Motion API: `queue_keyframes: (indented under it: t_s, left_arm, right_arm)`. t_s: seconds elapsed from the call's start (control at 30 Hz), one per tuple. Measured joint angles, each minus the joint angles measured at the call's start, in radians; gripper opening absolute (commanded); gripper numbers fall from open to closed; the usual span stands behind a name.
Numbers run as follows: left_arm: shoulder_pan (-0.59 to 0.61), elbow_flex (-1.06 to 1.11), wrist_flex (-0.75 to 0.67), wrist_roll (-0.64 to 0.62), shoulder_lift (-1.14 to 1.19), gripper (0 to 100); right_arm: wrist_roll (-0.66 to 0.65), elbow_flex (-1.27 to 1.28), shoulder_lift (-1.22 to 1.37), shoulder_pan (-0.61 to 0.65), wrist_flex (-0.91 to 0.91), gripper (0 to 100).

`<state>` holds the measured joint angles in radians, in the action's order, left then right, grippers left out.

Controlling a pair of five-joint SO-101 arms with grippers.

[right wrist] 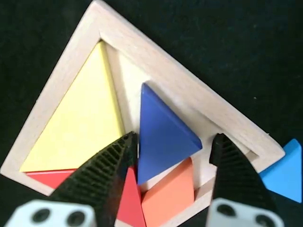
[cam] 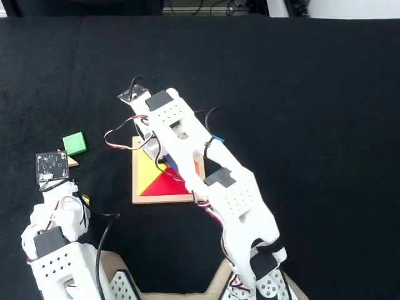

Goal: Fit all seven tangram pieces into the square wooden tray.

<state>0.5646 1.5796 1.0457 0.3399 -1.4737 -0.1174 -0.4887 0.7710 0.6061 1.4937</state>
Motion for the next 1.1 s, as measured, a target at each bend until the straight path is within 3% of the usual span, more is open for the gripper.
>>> queue_keyframes:
  t_s: [0.17,0.67,0.83,1.1]
  left_arm:
    - [0.0,0.0,0.0,0.0,0.0,18]
    - [0.0,0.0,0.0,0.0,0.0,18]
    - [0.0,0.0,0.0,0.0,0.0,18]
    - [0.0,0.0,0.0,0.0,0.0,18]
  right_arm:
    - [0.002,-0.003,0.008,-0.011,-0.008,8.5]
    - [-0.005,-0.052,0.012,-0.017,0.015,7.8]
    - [-0.077,-0.18,0.014,-0.012,0.129,7.8]
    - [-0.321,-0.324,0.011,-0.031,0.232,7.8]
